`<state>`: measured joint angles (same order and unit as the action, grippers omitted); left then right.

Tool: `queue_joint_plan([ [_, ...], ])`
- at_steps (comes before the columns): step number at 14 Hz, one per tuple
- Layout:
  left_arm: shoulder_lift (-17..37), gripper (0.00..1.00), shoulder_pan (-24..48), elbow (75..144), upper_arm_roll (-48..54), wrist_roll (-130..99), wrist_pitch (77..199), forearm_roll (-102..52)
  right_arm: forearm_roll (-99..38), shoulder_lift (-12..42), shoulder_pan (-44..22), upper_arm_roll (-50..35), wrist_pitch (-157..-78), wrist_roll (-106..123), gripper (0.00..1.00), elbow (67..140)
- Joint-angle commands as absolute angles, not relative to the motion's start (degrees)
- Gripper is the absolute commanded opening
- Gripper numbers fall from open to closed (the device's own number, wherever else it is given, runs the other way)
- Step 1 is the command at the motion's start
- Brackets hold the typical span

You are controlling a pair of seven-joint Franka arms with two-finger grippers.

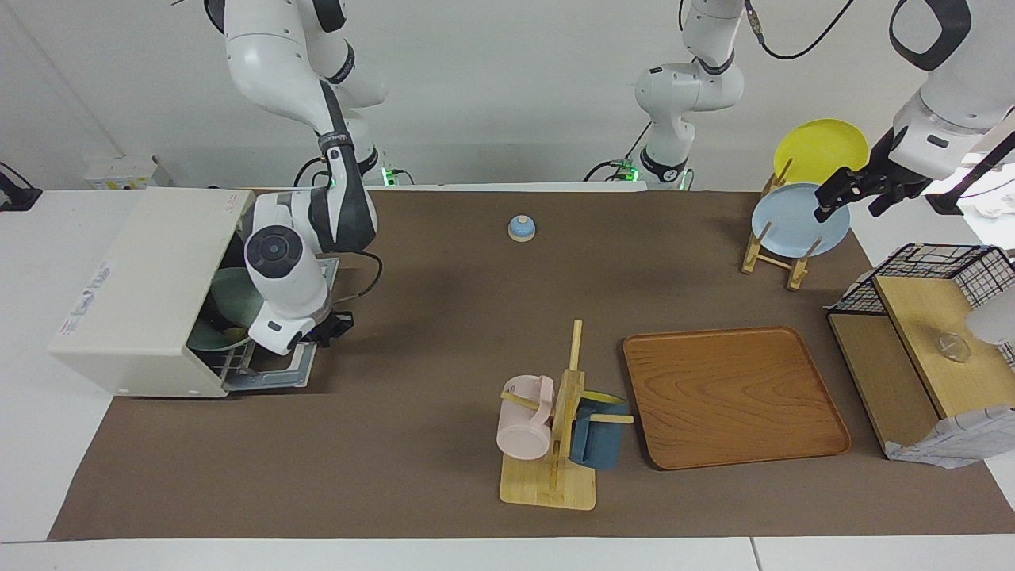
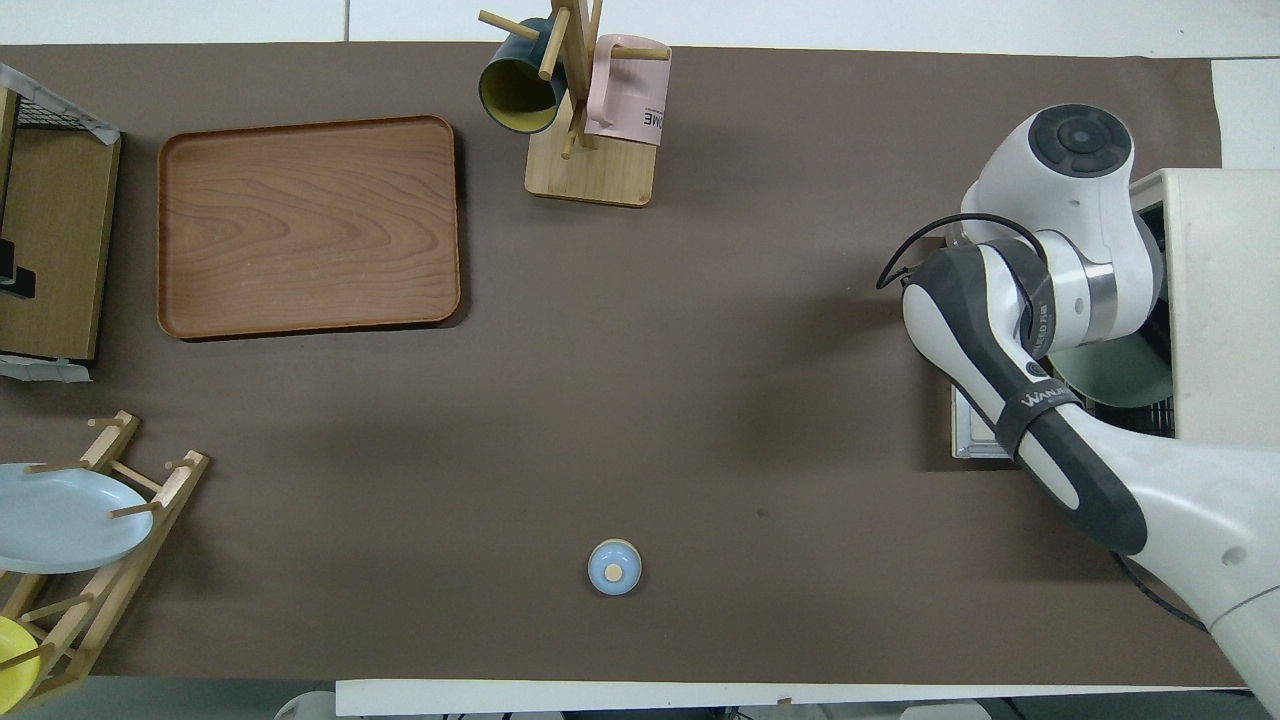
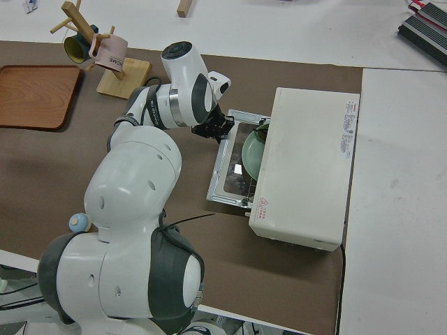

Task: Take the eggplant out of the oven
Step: 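Pull the oven door down and open with the right gripper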

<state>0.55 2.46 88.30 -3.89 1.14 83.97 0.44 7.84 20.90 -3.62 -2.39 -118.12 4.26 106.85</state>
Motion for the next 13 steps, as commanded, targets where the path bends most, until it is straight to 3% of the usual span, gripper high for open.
queue_joint_plan([
  [1, -0.88, 1.00, 2.11, 89.91, -3.78, 0.53, 84.11, -0.09, 7.57, 20.04, -3.08, -2.10, -119.97, 2.12, 0.06, 107.14],
  [4, -0.88, 1.00, 2.11, 89.91, -3.78, 0.53, 84.11, -0.09, -0.26, 18.64, -3.08, -2.81, -120.23, 2.11, 0.73, 105.56],
  [5, -0.97, 1.00, 2.11, 89.91, -3.78, 0.53, 84.11, -0.09, -0.26, 15.59, -2.55, -2.73, -119.54, 2.20, 0.78, 105.73],
  [7, -0.88, 1.00, 2.11, 89.91, -3.78, 0.61, 84.11, -0.09, -0.09, 11.35, 0.16, -2.46, -111.93, 2.20, 0.73, 105.65],
  [9, -0.88, 1.00, 2.11, 89.91, -3.78, 0.53, 84.11, -0.09, 0.78, 10.38, 2.63, -2.37, -106.62, 2.20, 0.70, 106.25],
  [13, -0.88, 1.00, 2.11, 89.91, -3.78, 0.53, 84.11, -0.09, 7.29, 7.91, 4.13, -2.55, -110.98, 2.02, 0.60, 113.19],
])
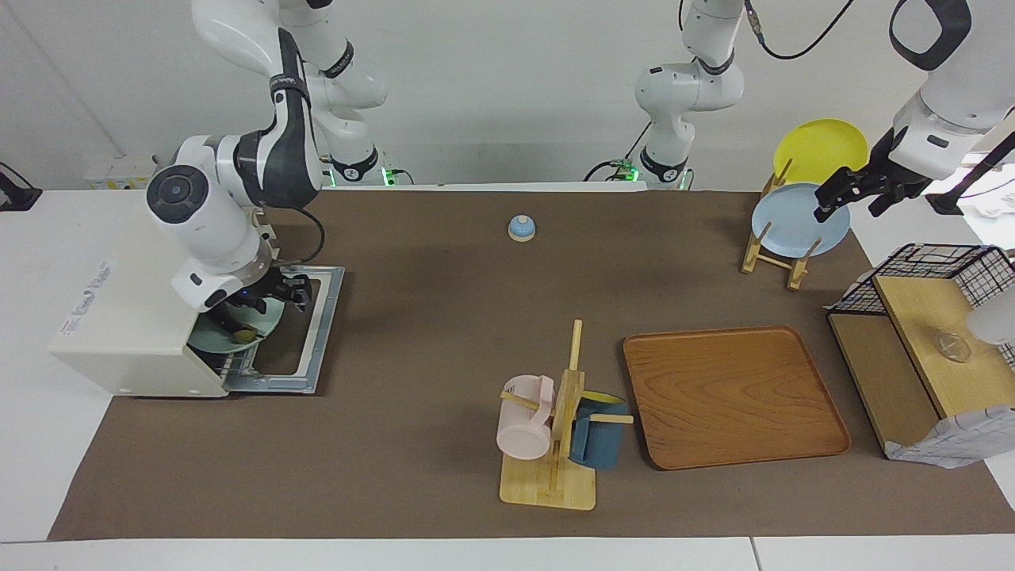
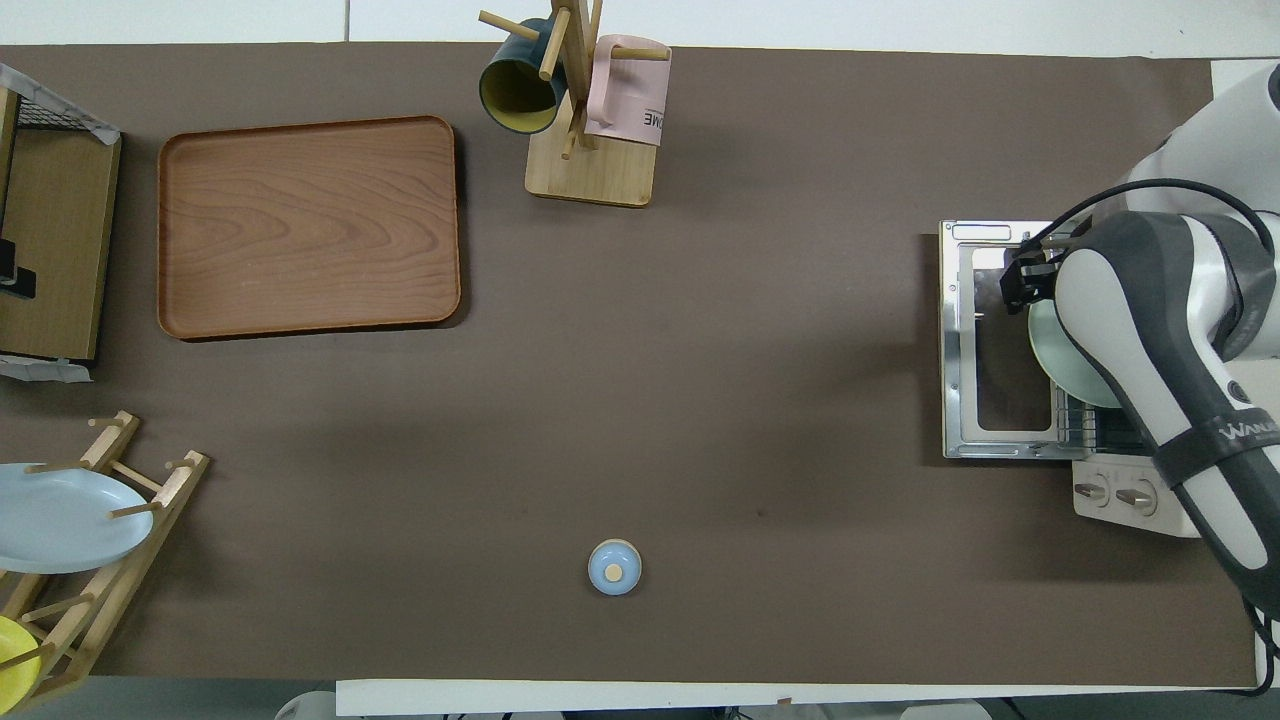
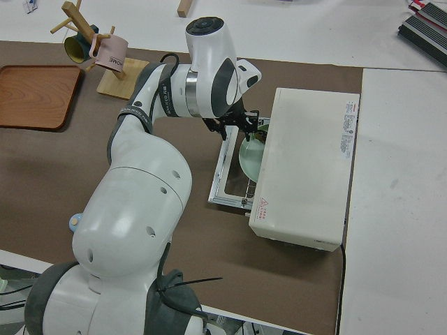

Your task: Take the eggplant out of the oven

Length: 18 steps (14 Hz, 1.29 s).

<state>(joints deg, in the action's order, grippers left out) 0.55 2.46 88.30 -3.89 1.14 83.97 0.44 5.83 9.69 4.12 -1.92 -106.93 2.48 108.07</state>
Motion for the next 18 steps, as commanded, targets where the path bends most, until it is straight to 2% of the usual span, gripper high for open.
queue_joint_plan([
  [1, -0.88, 1.00, 2.11, 89.91, -3.78, 0.53, 84.11, -0.09, 7.29, 7.74, 4.30, -2.55, -113.35, 2.11, 0.59, 114.60],
  [4, -0.88, 1.00, 2.11, 89.91, -3.78, 0.53, 84.11, -0.09, 7.29, 7.56, 4.48, -2.55, -114.79, 2.11, 0.58, 115.75],
  [5, -0.97, 1.00, 2.11, 89.91, -3.78, 0.53, 84.11, -0.09, 7.56, 7.91, 4.48, -2.55, -115.05, 2.37, 0.51, 116.54],
  [8, -0.88, 1.00, 2.11, 89.91, -3.78, 0.53, 84.11, -0.09, 15.26, 7.82, 3.87, -2.64, -116.20, 3.60, 0.03, 117.95],
  [11, -0.88, 1.00, 2.11, 89.91, -3.78, 0.53, 84.11, -0.09, 16.96, 8.26, -0.25, -2.72, -113.13, 2.73, 0.00, 115.42],
  [14, -0.97, 1.00, 2.11, 89.91, -3.78, 0.53, 84.11, -0.09, 16.79, 11.24, -10.94, -2.81, -105.32, -7.24, 0.00, 106.21],
  [16, -0.97, 1.00, 2.11, 89.91, -3.78, 0.53, 84.11, -0.09, 15.83, 18.15, -21.31, -2.81, -97.69, -20.15, 0.00, 94.38],
  [18, -0.88, 1.00, 2.11, 89.91, -3.78, 0.53, 84.11, -0.09, 12.50, 29.48, -30.98, -2.90, -90.64, -32.73, 0.00, 77.51],
])
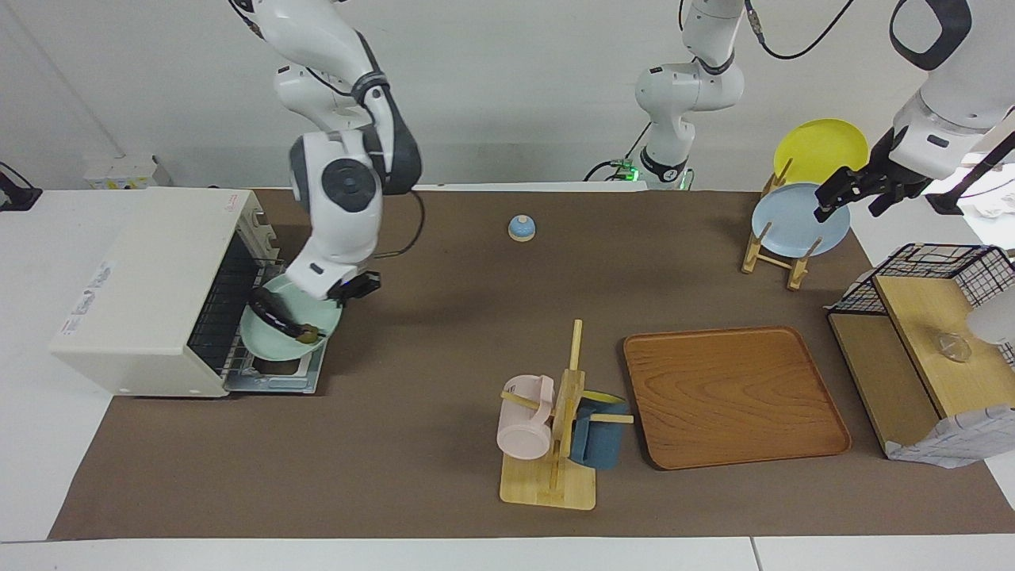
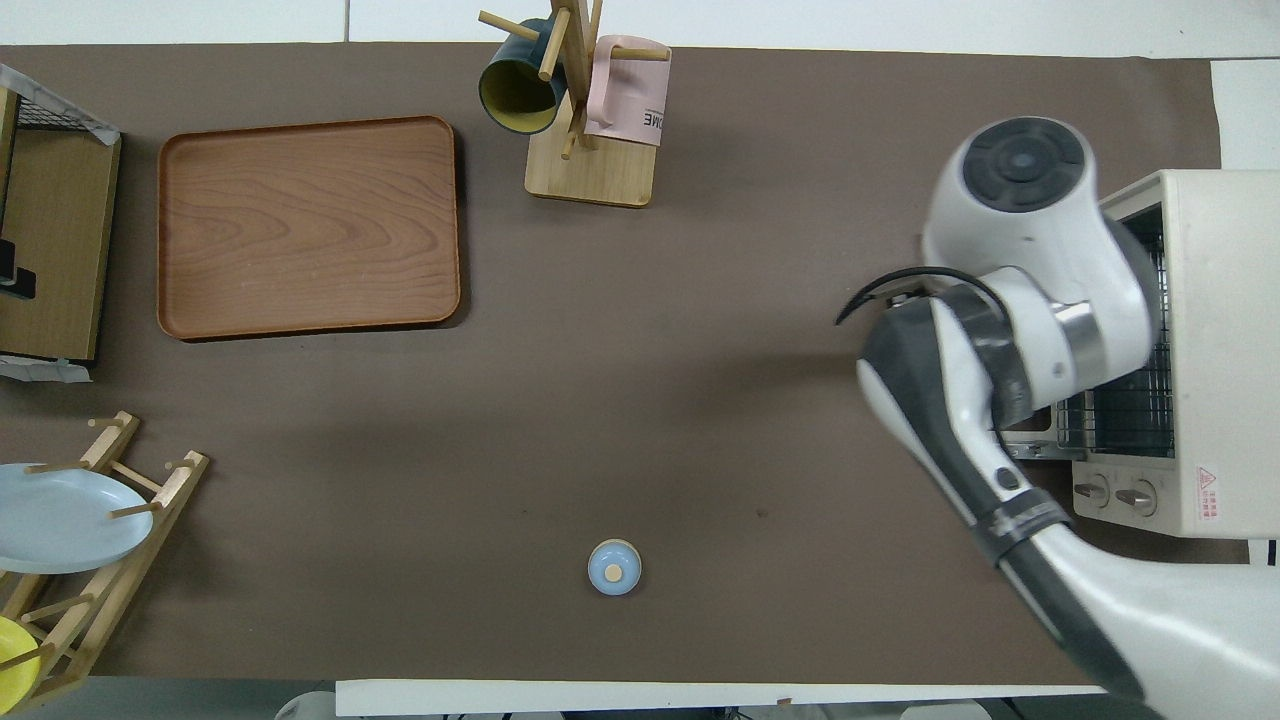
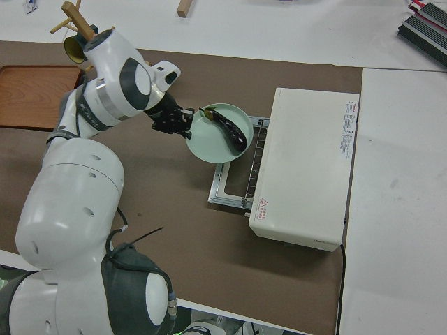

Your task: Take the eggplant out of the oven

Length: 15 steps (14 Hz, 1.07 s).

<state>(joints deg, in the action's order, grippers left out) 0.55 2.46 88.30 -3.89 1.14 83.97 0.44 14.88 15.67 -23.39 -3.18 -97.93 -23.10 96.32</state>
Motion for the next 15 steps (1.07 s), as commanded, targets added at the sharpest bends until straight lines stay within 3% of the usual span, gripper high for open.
queue_joint_plan([
  [1, -0.88, 1.00, 2.11, 89.91, -3.78, 0.53, 84.11, -0.09, 9.78, 34.75, -34.42, -2.90, -89.83, -37.22, 0.00, 69.95],
  [3, -0.97, 1.00, 2.11, 89.91, -3.78, 0.53, 84.11, -0.09, 7.83, 42.94, -38.83, -3.07, -93.14, -46.62, 0.00, 60.60],
  [5, -0.97, 1.00, 2.11, 89.91, -3.78, 0.61, 84.11, -0.09, 7.47, 46.13, -40.78, -4.21, -100.25, -52.62, 0.03, 59.94],
  [9, -0.88, 1.00, 2.11, 89.91, -3.78, 0.61, 84.11, -0.09, 7.91, 46.14, -41.13, -4.22, -105.56, -54.49, 0.43, 62.49],
  [10, -0.88, 1.00, 2.11, 89.91, -3.78, 0.53, 84.11, -0.09, 8.00, 45.62, -40.26, -4.31, -105.38, -53.71, 0.49, 61.36],
  [12, -1.23, 1.00, 2.11, 90.26, -3.52, 0.88, 82.37, -0.17, 7.74, 39.67, -34.49, -3.60, -103.63, -44.36, 0.52, 62.39],
  [14, -2.45, 1.00, 4.21, 91.22, -2.38, -0.95, 78.58, -0.44, 7.21, 32.04, -26.15, -3.78, -100.12, -33.01, 0.51, 69.92],
  [15, -5.33, 1.00, 6.74, 97.15, -2.03, -5.23, 81.45, -1.05, 7.12, 27.90, -22.45, -3.78, -100.11, -29.57, 0.48, 76.14],
])
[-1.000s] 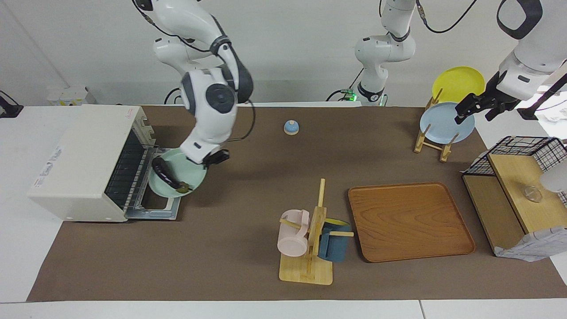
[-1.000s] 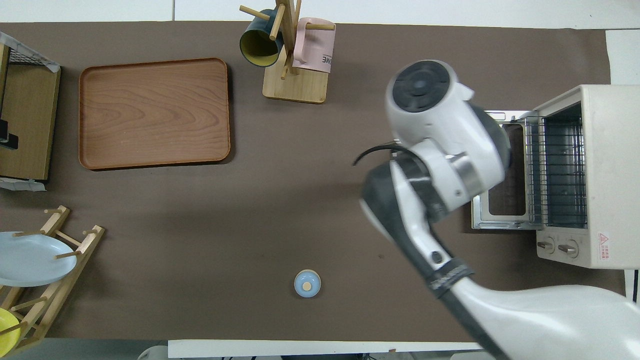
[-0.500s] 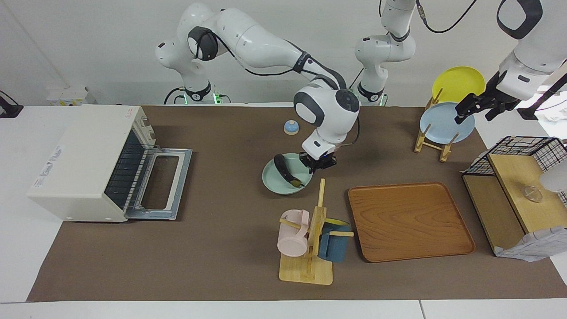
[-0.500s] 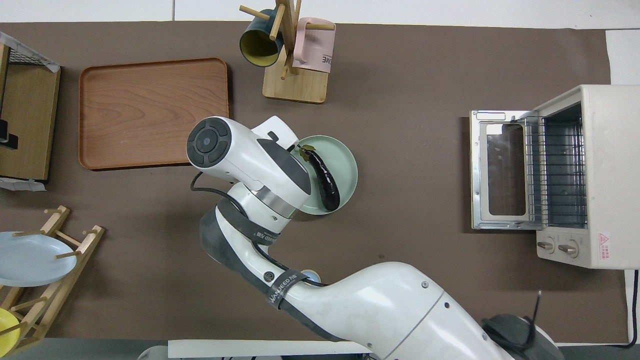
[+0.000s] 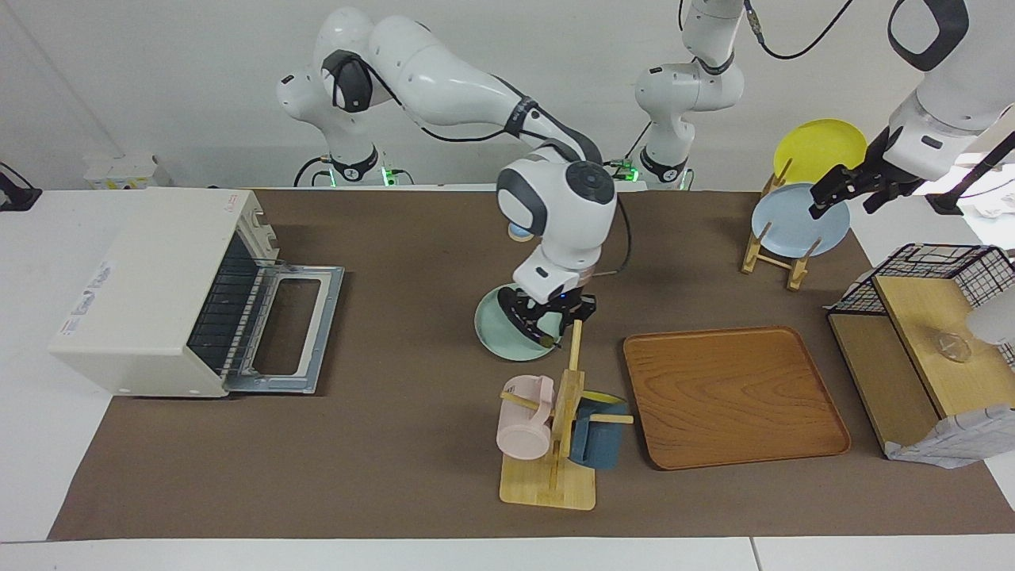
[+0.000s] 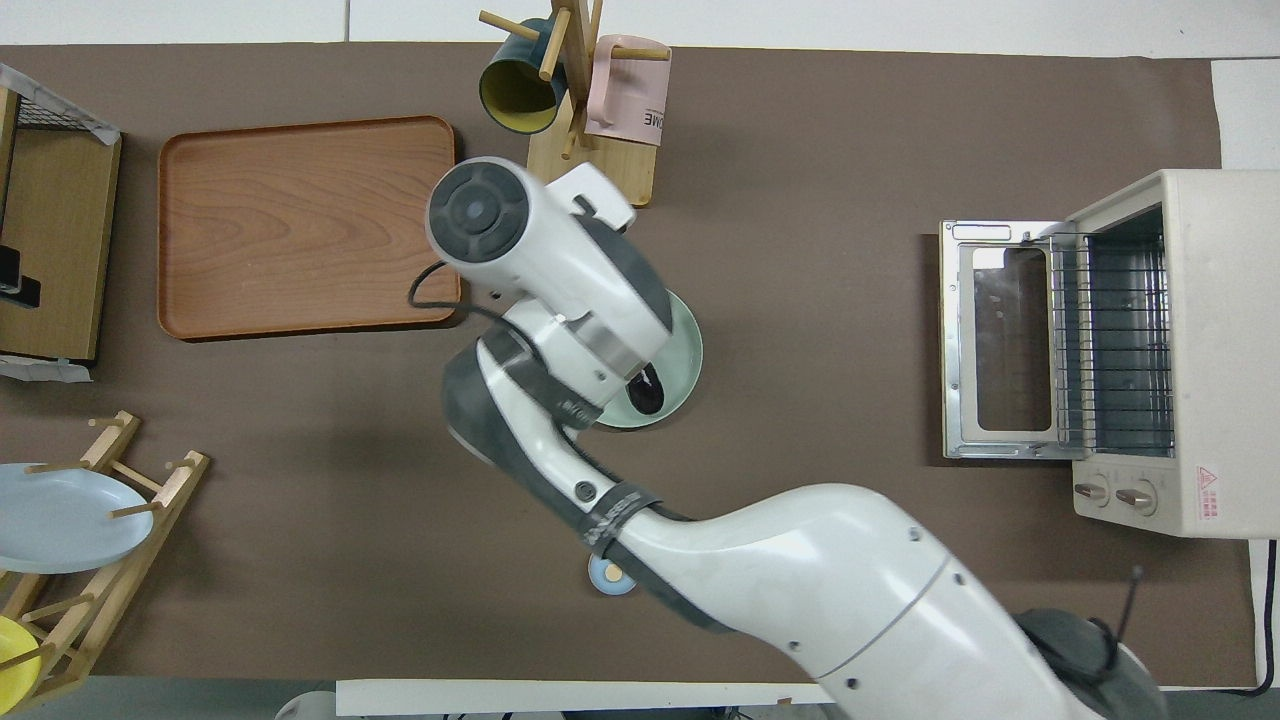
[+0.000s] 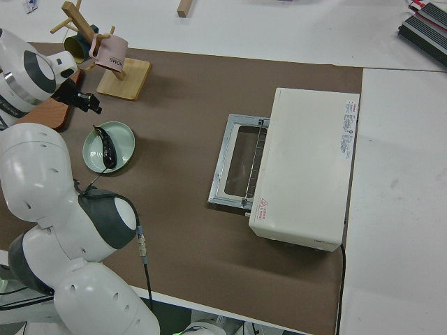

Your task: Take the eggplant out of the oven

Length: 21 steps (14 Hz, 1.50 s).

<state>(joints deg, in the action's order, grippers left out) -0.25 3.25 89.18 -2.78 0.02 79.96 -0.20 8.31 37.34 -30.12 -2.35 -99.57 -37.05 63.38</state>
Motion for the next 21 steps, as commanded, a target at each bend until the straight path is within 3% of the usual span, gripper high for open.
queue_joint_plan([
  [1, -9.10, 1.00, 9.12, 105.99, -1.93, -14.32, 91.39, -2.71, 7.03, 22.47, -18.32, -3.87, -101.50, -24.66, 0.43, 84.47],
  [3, -13.87, 1.00, 17.88, 120.09, -1.14, -31.73, 105.24, -2.81, 5.11, 16.03, -12.59, -3.87, -106.32, -15.60, 0.26, 97.14],
  [4, -13.45, 1.00, 22.37, 123.37, -1.06, -37.99, 109.56, -2.81, 4.66, 15.04, -11.00, -3.87, -107.57, -13.99, 0.10, 100.43],
  [5, -10.84, 1.00, 27.20, 124.27, -1.05, -42.93, 113.69, -2.99, 4.66, 14.25, -9.33, -3.87, -109.93, -12.93, 0.03, 103.42],
  [10, 12.27, 1.00, 42.96, 116.13, -1.05, -68.27, 137.70, -8.70, 5.62, 12.83, -3.52, -3.60, -117.14, -4.74, 0.01, 114.59],
  [12, 17.90, 1.00, 45.17, 111.91, -1.05, -68.64, 138.25, -9.05, 5.71, 13.62, -3.51, -3.60, -120.22, -5.88, 0.01, 116.27],
  [15, 22.23, 0.98, 46.66, 108.81, -1.05, -69.96, 141.32, -9.05, 9.72, 15.03, -3.60, -3.60, -121.47, -6.06, 0.01, 116.46],
  [16, 22.67, 0.68, 46.93, 108.63, -1.05, -69.87, 141.15, -9.05, 12.97, 15.03, -3.78, -3.60, -120.86, -5.98, 0.01, 116.37],
  [17, 22.76, 0.15, 47.11, 108.89, -1.05, -69.26, 140.46, -8.70, 15.79, 15.03, -3.95, -3.60, -120.07, -5.72, 0.01, 115.93],
  [18, 22.76, 0.00, 47.02, 108.81, -1.05, -68.39, 139.23, -8.35, 17.47, 15.03, -3.96, -3.69, -118.49, -5.36, 0.01, 115.49],
  [21, 22.59, 0.00, 46.67, 106.97, -1.58, -64.95, 133.00, -6.87, 21.00, 15.38, -3.96, -3.78, -112.18, -1.08, 0.01, 110.33],
])
